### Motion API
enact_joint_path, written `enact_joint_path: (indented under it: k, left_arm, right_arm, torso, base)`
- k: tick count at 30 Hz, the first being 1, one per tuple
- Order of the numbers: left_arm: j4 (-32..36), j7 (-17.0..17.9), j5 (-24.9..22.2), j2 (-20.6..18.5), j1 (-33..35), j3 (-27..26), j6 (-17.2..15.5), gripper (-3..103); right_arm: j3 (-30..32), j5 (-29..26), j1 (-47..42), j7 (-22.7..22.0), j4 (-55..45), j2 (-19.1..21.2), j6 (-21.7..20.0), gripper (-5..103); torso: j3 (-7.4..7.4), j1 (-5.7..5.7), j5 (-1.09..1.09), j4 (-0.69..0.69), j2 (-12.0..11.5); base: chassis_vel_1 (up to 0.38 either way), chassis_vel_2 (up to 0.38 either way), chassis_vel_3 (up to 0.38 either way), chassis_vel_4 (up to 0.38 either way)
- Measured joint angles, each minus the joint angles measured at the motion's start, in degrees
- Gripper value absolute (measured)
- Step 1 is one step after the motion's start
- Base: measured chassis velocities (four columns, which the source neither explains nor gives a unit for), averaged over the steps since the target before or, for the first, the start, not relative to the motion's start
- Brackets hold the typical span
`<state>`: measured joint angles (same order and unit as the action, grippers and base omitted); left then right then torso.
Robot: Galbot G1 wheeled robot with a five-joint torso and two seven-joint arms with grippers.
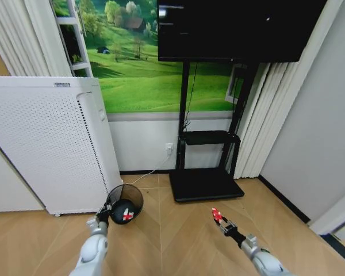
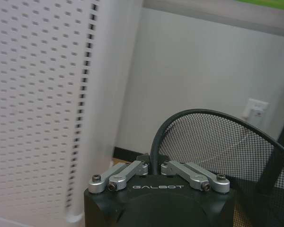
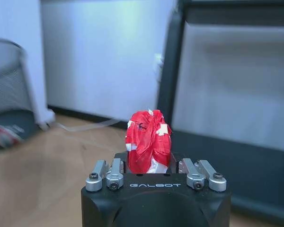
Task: Pick up the trash bin and place the garbage on the floor into it.
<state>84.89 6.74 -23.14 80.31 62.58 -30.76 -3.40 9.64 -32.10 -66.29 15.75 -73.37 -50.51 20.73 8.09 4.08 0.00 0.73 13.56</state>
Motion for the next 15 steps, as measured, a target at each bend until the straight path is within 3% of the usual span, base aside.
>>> enact_joint_path:
  k: [5,8,15]
  left_arm:
    - [-5.2,-0.3,0.8,1.6,-4.9,4.7,0.4,6]
    - [-13.5,-1.9,5.1,4.6,-8.5,6.5,3.0,6]
    - [-17.6,-2.2,7.4,7.7,-10.5,6.6,3.9,6]
  right_arm:
    - [-1.8,0.4,0.1,-1.1,-7.6,-0.4,-1.9,46]
    - [-5.5,1.5,1.8,-2.6,-13.0,-2.1,-3.9,46]
    - [-8.3,2.2,2.1,-3.2,-17.4,-3.5,-5.0,46]
  torso:
    - [0.0,0.0,0.03,0.0,0.0]
    - [0.0,0.0,-0.01,-0.02,0.0]
    - [0.0,-0.01,-0.01,-0.01,0.0]
  base:
    - [0.0,0.0,0.0,0.0]
    - [0.0,0.0,0.0,0.0]
    - [0.0,0.0,0.0,0.0]
